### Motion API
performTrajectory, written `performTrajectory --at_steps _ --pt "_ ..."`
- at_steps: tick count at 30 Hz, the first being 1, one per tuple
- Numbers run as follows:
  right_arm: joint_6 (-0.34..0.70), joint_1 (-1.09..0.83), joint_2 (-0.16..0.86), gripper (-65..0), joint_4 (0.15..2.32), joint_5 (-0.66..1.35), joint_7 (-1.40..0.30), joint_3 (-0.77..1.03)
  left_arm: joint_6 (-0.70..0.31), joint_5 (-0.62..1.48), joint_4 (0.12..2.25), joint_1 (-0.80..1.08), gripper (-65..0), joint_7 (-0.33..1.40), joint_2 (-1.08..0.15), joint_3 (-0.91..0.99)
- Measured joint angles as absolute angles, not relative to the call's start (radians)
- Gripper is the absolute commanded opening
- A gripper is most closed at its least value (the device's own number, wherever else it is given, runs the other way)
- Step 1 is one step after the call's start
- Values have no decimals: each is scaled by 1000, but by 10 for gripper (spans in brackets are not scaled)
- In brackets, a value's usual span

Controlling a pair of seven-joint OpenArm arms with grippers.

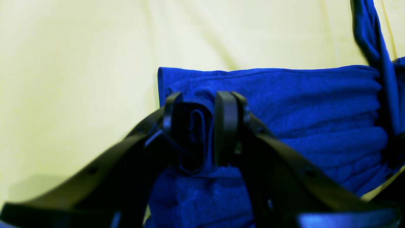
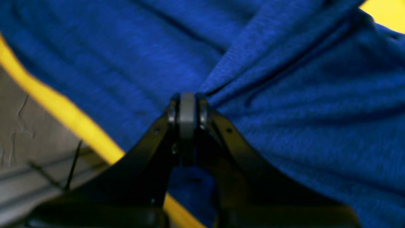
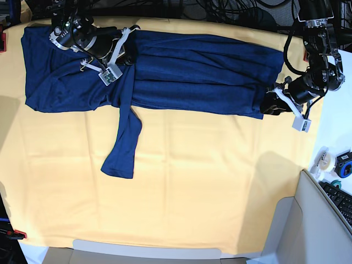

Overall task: Fold the T-shirt properly
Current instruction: 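Grasp the sleeve cuff with the right gripper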

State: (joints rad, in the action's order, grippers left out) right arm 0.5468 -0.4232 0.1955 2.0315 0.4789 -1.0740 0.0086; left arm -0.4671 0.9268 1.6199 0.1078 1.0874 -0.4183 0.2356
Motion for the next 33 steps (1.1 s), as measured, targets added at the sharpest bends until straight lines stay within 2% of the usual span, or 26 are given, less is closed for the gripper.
performTrajectory --at_steps 5,7,9,13,16,20,26,28,29,31,33 --pt "545 -423 215 -646 2031 475 -1073 1 -467 926 1620 108 -477 1081 -404 236" --pt "543 -420 216 -621 2030 475 -1073 1 -467 926 1620 108 -477 1080 -399 235" --pt "542 -418 221 -553 2030 474 -1074 1 -467 926 1620 108 -477 1081 -397 235" --pt "543 -418 221 -370 2030 475 -1074 1 -467 926 1620 108 -477 1081 -393 235" --pt "543 -397 212 -296 2028 474 -1078 2 -467 926 1620 108 -477 1082 -385 235" --pt "539 -272 182 -298 2027 470 -1078 8 -464 923 1619 107 -477 1077 -387 208" --pt "538 -112 28 -298 2012 478 -1078 126 -467 927 1618 107 -477 1077 -380 164" --pt "492 -49 -32 -298 1958 478 -1075 202 -466 926 1618 108 -477 1075 -381 165" --pt "435 -23 -58 -298 1918 479 -1070 239 -466 924 1618 108 -477 1076 -382 165" --pt "363 23 -80 -298 1826 476 -1074 296 -464 925 1618 107 -477 1076 -383 165" --pt "334 60 -87 -298 1737 477 -1073 340 -464 924 1618 107 -477 1074 -383 165"
